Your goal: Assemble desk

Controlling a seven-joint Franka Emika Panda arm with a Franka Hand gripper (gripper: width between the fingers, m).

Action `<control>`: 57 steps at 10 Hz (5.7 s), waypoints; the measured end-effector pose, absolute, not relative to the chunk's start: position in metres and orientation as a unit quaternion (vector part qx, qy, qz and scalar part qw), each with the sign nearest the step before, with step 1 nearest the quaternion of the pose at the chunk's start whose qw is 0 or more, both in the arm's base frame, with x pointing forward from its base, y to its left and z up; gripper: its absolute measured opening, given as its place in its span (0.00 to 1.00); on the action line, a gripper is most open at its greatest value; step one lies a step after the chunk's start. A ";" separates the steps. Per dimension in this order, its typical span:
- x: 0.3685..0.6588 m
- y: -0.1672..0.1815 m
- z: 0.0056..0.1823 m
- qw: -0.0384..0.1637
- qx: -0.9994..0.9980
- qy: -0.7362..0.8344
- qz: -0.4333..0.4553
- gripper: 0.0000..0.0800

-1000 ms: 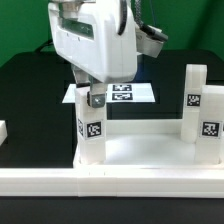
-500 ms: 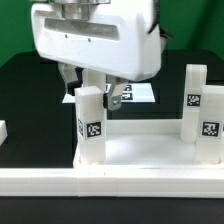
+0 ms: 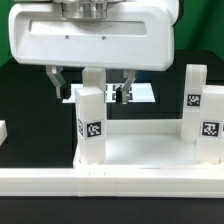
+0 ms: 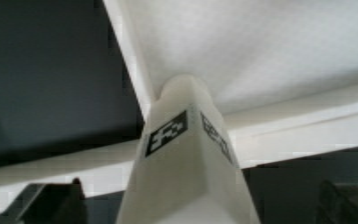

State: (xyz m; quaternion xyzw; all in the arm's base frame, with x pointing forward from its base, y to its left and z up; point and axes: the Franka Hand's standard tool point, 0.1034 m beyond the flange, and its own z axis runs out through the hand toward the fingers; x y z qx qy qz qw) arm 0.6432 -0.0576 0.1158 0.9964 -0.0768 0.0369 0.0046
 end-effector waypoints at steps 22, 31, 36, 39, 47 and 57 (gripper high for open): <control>0.643 -0.063 0.115 -0.018 0.932 -0.360 0.035 0.37; 0.644 -0.062 0.115 -0.024 0.850 -0.526 0.027 0.51; 0.643 -0.062 0.115 -0.014 0.951 -0.307 0.031 0.81; 0.643 -0.061 0.115 -0.004 0.987 -0.157 0.032 0.81; 0.642 -0.065 0.115 0.018 0.993 0.111 0.027 0.81; 0.641 -0.070 0.114 0.005 0.999 -0.015 0.030 0.36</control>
Offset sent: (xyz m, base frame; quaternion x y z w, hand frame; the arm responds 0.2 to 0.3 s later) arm 0.0001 0.0034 0.0032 -0.0016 -0.0056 -0.1223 0.9925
